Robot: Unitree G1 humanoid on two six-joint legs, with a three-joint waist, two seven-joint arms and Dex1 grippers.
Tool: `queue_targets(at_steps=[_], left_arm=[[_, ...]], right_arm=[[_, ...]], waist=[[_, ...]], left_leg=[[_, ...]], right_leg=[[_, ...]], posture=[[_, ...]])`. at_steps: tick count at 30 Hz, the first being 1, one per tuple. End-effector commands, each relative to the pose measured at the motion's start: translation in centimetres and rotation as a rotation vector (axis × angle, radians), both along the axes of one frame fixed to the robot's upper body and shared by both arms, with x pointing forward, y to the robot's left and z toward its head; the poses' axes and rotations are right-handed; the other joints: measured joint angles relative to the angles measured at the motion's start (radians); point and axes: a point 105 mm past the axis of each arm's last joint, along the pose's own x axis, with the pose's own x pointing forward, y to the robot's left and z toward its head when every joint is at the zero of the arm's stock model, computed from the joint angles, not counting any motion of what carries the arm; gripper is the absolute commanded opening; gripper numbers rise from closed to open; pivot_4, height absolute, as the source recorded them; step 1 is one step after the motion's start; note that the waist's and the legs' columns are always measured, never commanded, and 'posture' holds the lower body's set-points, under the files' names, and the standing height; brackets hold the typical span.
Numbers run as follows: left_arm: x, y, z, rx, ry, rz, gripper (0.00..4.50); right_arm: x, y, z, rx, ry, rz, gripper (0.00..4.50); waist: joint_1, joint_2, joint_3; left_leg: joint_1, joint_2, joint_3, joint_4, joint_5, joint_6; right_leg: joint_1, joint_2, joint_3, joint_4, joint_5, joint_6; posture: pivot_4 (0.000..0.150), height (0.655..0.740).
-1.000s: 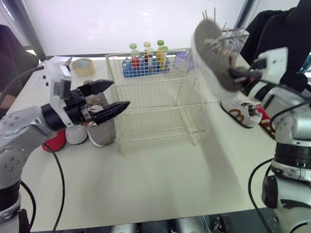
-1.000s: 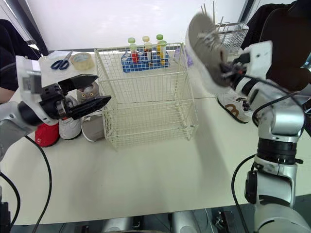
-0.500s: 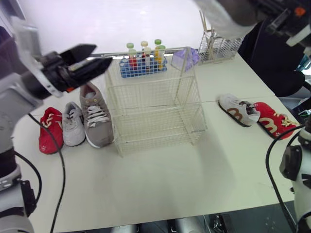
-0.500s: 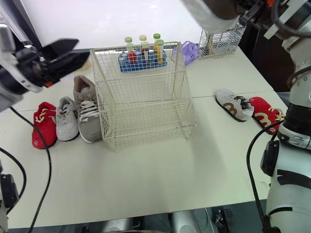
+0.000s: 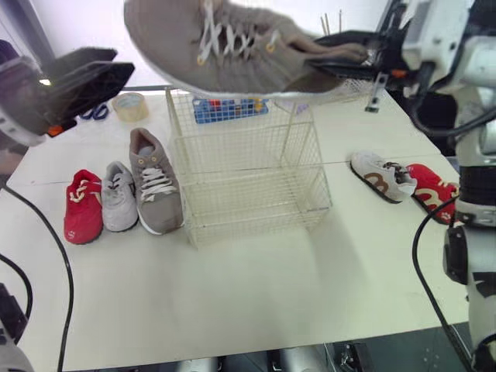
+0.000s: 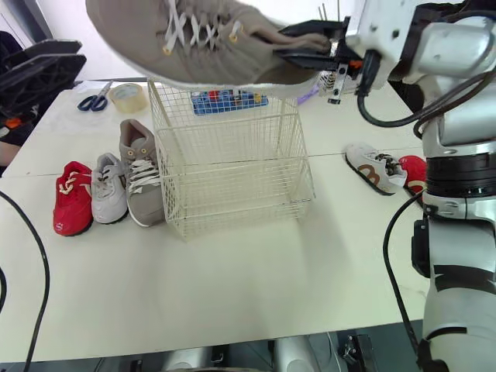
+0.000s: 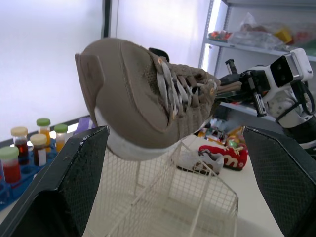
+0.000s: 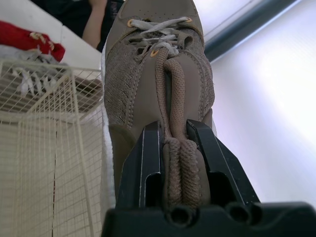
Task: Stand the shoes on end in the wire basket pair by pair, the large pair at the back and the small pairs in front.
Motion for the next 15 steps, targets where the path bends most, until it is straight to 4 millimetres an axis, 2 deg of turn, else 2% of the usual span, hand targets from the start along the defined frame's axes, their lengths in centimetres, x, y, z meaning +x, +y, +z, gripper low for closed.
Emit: queue_targets(at_steps=[1, 9, 15], left_arm=[[-0.8, 0.3, 0.8, 0.0, -0.026, 0.014, 4.5], [0.0, 0.8, 0.1, 0.001, 0.013, 0.048, 4.5], [0.6, 0.2, -0.9, 0.036, 0.042, 0.041, 4.5]], right_arm=[[-1.7, 0.5, 2.0, -0.006, -0.149, 0.054, 0.24], [-2.7, 1.4, 1.3, -0.069, -0.183, 0.12, 0.24], [-3.7, 2.3, 0.9, -0.094, -0.184, 0.16, 0.24]], waist=[[0.0, -0.001, 0.001], [0.001, -0.002, 0.001], [0.001, -0.001, 0.001]], left_leg=[[0.0, 0.0, 0.0, 0.0, 0.0, 0.0], [0.0, 0.0, 0.0, 0.0, 0.0, 0.0], [0.0, 0.0, 0.0, 0.0, 0.0, -0.001]], right_leg=[[0.0, 0.0, 0.0, 0.001, 0.0, 0.0], [0.0, 0.0, 0.0, 0.001, 0.0, 0.0], [0.0, -0.001, 0.0, 0.001, 0.0, 0.0]], posture=[[0.15, 0.74], [0.15, 0.74], [0.15, 0.74]])
